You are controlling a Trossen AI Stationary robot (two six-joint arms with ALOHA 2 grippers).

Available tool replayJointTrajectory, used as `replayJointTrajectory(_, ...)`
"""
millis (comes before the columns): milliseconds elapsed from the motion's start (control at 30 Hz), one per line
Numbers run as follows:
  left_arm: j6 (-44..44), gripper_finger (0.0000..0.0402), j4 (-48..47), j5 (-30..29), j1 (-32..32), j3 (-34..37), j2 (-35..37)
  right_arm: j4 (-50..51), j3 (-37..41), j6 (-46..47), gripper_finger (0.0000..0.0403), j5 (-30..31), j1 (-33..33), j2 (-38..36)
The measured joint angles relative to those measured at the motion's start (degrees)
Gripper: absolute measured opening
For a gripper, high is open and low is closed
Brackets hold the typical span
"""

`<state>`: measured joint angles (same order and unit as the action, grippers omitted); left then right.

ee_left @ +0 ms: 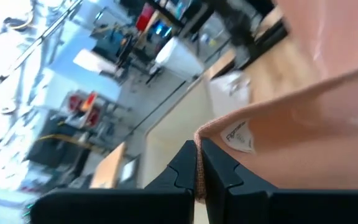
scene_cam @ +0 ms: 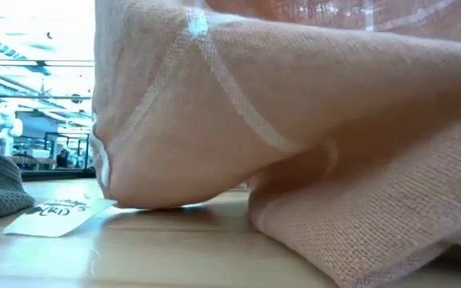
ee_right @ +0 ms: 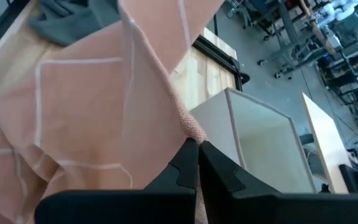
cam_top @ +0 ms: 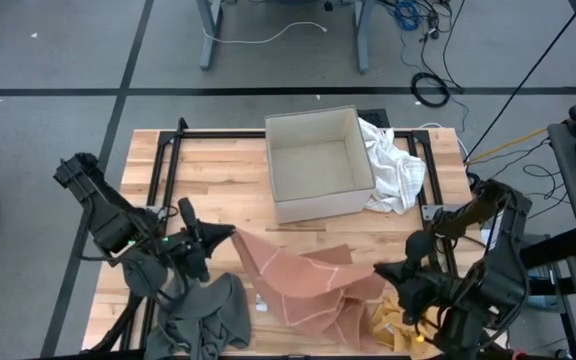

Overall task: Fold towel
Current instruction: Fold the brown towel

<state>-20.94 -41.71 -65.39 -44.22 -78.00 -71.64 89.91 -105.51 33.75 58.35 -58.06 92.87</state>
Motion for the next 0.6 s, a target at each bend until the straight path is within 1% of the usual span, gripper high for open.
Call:
replayJointTrajectory(67, 2.03, 0.0009, -3.68, -1.97, 1.01, 0.00, 0.00, 0.06, 0.00, -0.71, 0.0000, 0.08, 0.74, -0.80)
replayJointTrajectory(133, 4.65, 0.0009, -7.06, -2.70, 2.29, 0.00, 0.00, 0.05, 0.00, -1.21, 0.0000, 0.19, 1.85, -1.59)
replayJointTrajectory(267, 10.59, 0.0009, -12.20, -1.33, 5.65, 0.00, 0.02, 0.07, 0.00, -1.38, 0.0000, 0.17, 5.15, -2.13)
replayJointTrajectory(467, 18.37, 0.0009, -16.89, 7.91, 13.51, 0.05, 0.02, 0.09, 0.00, -3.17, 0.0000, 0.04, 10.54, -2.13)
replayJointTrajectory(600, 18.97, 0.0009, -16.34, 15.50, 18.37, 1.53, 0.00, -1.02, 0.00, -6.49, 0.0000, -0.95, 13.56, -2.13)
